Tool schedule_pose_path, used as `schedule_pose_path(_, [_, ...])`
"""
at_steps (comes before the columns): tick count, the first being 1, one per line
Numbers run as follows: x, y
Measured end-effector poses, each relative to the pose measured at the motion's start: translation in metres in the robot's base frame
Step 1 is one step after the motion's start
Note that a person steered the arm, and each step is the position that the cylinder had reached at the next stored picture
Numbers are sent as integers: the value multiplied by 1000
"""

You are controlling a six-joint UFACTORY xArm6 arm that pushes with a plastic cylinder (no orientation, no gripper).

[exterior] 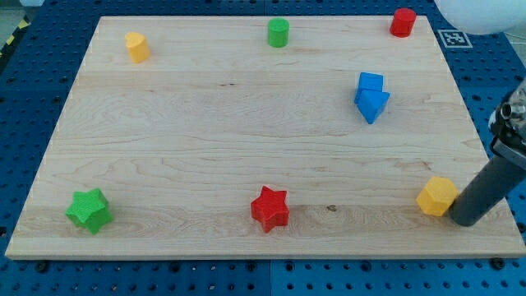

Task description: Move the yellow hexagon above to the red star

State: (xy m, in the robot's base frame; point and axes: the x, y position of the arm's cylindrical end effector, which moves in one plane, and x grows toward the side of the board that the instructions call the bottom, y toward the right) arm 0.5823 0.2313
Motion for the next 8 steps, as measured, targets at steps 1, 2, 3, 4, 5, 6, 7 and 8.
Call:
schedule_pose_path(1, [0,-1])
schedule_pose_path(2, [-22,-19])
schedule_pose_path(3, [-32,-31])
schedule_pose_path(4, [-32,-47])
schedule_pose_path(5, [-32,-51])
schedule_pose_path(6, [-33,-56])
schedule_pose_path(7, [-48,-73])
schedule_pose_path(8, [-55,-75])
